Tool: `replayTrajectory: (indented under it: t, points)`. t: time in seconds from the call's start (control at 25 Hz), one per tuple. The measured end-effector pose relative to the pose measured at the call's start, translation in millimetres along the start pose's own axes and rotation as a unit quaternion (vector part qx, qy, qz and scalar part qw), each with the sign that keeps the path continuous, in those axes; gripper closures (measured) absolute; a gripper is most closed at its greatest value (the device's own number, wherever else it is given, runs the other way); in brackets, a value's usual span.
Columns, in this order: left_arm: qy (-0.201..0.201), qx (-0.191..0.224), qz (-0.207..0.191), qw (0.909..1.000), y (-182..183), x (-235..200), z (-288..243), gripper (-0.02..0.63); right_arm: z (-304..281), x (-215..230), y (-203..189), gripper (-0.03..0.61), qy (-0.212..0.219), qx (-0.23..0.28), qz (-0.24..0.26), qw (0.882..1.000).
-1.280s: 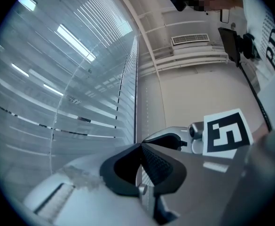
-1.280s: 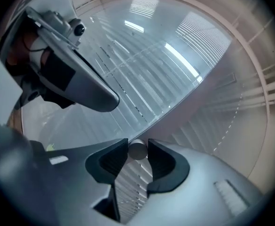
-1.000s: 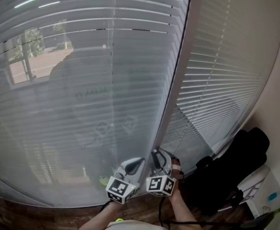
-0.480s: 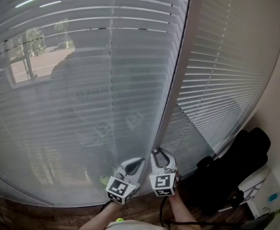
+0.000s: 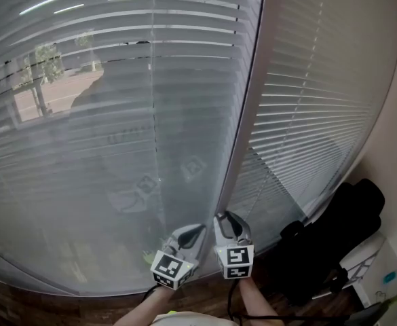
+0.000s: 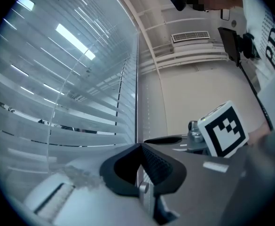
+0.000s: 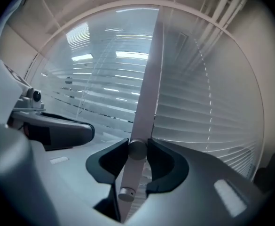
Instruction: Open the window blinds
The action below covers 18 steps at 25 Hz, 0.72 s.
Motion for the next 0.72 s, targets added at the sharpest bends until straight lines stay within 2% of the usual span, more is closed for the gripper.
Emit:
replayTrajectory:
  t: [0.28,0.44,0.72]
  points:
    - [-0.004,0.005,-0.006,1.0000,3.4,-1.7,-2.5,0.621,-0.4,3.8,-3.4,0.445,0.001,0.001,-0.066,0.998]
    - [-0.009,0.004,-0.004,0.9999,2.4,-2.1,-3.5,0.621,-0.8,3.5,-4.1,0.445,-0.003,0.003,-0.077,0.997]
    - [-0.010,0.000,0.000,0.9999,0.3,-2.6,-4.5,0.621,-0.8,5.4,-6.4,0.445,-0.001,0.005,-0.134,0.991]
Point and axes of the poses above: the fingertips, and each gripper's own axes: z backward along the fingers, x to its right, y out of its top, the point moved 7 cm from there along z, backward along the fingers, and after that the axes turned 6 degrees about -y, right-handed, at the moved point
